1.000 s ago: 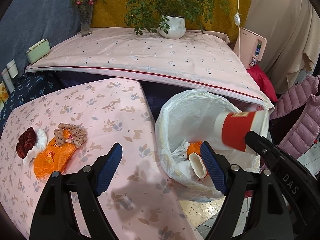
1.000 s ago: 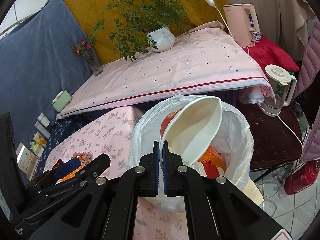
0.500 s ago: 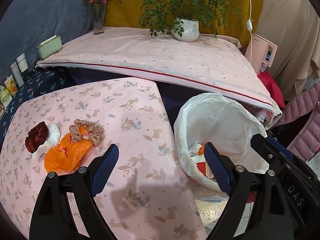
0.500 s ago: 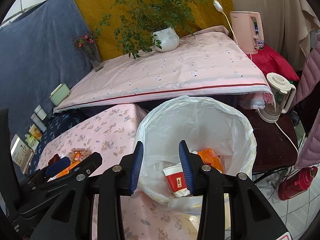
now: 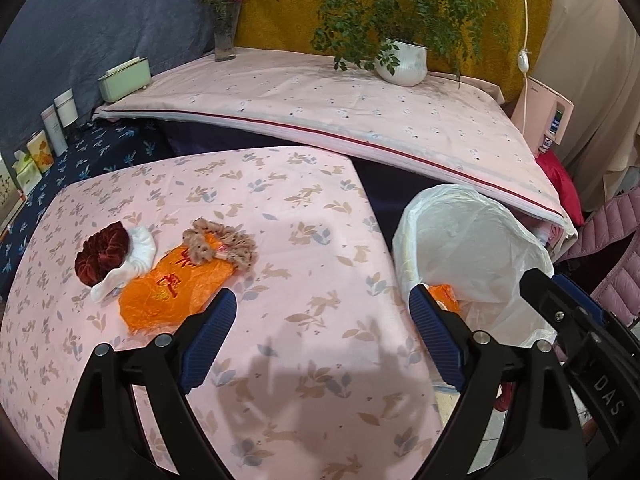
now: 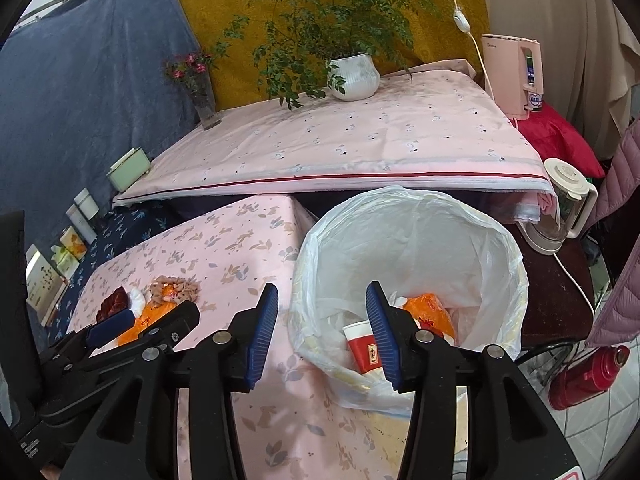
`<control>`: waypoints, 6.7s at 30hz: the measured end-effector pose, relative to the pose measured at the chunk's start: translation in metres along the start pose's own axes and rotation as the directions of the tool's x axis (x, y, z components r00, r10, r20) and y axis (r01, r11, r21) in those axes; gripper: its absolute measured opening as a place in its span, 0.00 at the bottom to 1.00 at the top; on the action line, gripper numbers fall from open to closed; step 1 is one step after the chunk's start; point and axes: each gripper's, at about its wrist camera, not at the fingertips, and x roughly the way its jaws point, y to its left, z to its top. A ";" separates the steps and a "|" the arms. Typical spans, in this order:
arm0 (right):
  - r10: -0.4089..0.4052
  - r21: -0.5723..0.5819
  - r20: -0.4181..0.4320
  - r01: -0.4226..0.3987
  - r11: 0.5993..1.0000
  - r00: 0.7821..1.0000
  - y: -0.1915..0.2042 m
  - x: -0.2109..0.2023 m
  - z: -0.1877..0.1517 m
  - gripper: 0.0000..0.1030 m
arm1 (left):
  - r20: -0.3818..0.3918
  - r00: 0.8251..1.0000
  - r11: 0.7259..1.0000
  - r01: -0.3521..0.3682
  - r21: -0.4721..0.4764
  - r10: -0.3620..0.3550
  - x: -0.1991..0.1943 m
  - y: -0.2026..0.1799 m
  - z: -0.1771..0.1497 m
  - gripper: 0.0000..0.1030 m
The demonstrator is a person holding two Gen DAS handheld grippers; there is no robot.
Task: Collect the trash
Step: 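Move both tools back from the bin to the scrunchies, then grasp the dark red scrunchie with the left tool while the right tool grasps the beige scrunchie, then carry both scrunchies over the bin and open both tools, then move both tools back from the bin to the orange bag and white glove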
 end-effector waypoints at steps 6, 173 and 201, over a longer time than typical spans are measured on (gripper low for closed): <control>0.011 -0.030 -0.012 -0.011 0.999 1.000 0.019 0.002 -0.005 0.47 | -0.010 1.000 0.998 -0.025 -0.049 0.025 -0.001 0.029 -0.008 0.84; -0.016 -0.048 -0.011 0.015 0.999 1.000 -0.009 0.023 0.026 0.43 | 0.038 0.998 0.997 0.055 0.051 -0.057 0.000 -0.031 0.042 0.63; 0.076 -0.192 -0.100 -0.094 0.977 0.992 0.101 0.046 -0.010 0.50 | 0.022 0.997 0.990 -0.076 -0.122 0.079 0.001 0.094 0.021 0.76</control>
